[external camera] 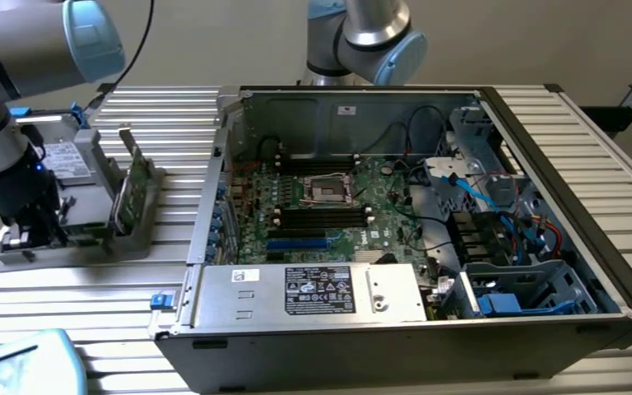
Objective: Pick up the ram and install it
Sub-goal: 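Pick up the ram and move it above insertion slot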
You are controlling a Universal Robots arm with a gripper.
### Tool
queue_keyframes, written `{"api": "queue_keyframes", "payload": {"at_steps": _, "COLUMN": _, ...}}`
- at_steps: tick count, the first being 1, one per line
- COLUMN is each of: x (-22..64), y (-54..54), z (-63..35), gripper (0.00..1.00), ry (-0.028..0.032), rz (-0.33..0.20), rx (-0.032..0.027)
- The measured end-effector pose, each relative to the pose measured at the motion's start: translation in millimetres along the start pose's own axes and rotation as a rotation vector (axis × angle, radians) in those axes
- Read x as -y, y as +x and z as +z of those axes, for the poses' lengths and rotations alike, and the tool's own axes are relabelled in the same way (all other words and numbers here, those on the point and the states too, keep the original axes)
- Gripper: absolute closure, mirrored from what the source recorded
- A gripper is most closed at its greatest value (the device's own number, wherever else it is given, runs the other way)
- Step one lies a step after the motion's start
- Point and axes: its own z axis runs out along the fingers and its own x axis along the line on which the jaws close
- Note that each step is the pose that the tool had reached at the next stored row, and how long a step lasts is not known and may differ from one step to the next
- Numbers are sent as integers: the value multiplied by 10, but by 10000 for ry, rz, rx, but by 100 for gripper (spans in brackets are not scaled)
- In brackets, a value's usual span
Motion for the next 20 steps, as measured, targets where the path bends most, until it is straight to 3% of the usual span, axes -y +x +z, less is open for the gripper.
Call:
{"api": "queue_keyframes", "payload": {"at_steps": 4, "x": 8, "y": 1, "z": -36, "gripper": 86, "ry": -134, "rz": 9, "rx": 23}}
{"api": "queue_keyframes", "payload": {"at_steps": 7, "x": 8, "y": -1, "z": -69, "gripper": 86, "ry": -193, "rz": 14, "rx": 32}}
{"api": "queue_keyframes", "payload": {"at_steps": 13, "x": -6, "y": -14, "z": -218, "gripper": 86, "ry": -201, "rz": 14, "rx": 35}}
{"api": "queue_keyframes", "payload": {"at_steps": 20, "x": -7, "y": -34, "z": -512, "gripper": 86, "ry": -200, "rz": 13, "rx": 34}}
